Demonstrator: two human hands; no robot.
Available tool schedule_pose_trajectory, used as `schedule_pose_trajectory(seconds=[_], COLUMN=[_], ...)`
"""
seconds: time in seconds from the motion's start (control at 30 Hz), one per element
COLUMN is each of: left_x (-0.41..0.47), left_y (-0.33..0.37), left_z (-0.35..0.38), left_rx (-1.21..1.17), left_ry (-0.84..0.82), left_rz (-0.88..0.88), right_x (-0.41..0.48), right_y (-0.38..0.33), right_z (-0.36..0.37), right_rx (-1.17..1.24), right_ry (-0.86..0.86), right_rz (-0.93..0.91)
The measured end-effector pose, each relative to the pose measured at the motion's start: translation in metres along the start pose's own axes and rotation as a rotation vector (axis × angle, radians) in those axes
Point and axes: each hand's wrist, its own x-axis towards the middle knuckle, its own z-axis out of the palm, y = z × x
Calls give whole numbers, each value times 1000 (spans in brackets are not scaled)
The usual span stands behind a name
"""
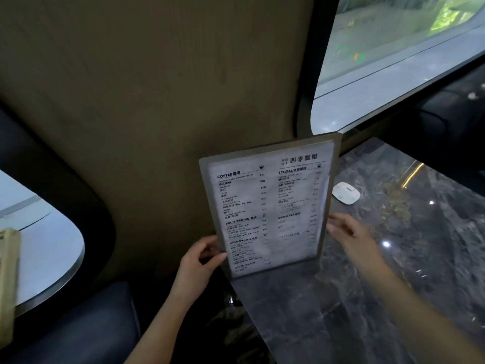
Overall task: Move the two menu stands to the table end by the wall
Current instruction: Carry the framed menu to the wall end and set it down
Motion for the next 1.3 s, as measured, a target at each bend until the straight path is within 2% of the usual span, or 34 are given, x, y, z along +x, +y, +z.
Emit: schedule_pose_trajectory(seconds=[0.07,0.27,0.43,0.57,0.8,1.1,1.3], left_x=[-1,-13,-41,-54,-62,-55,-46], left_y=[-4,-1,-10,-17,-18,-18,-17], left_z=[3,12,22,35,49,47,46], left_rx=[54,96,16,114,316,358,359], left_ry=[-34,9,50,87,145,244,285], left_rz=[-22,-63,-144,-154,-167,-246,-183], right_x=[-14,-22,-16,-9,0,-1,9], right_y=[8,13,15,30,37,46,41], right_z=[7,8,3,-2,4,10,19], right_rx=[-27,-113,-105,-199,-58,-1,82], right_ry=[-51,-170,-258,-291,-399,-523,-500], right_rz=[-7,-23,-47,1,80,67,152])
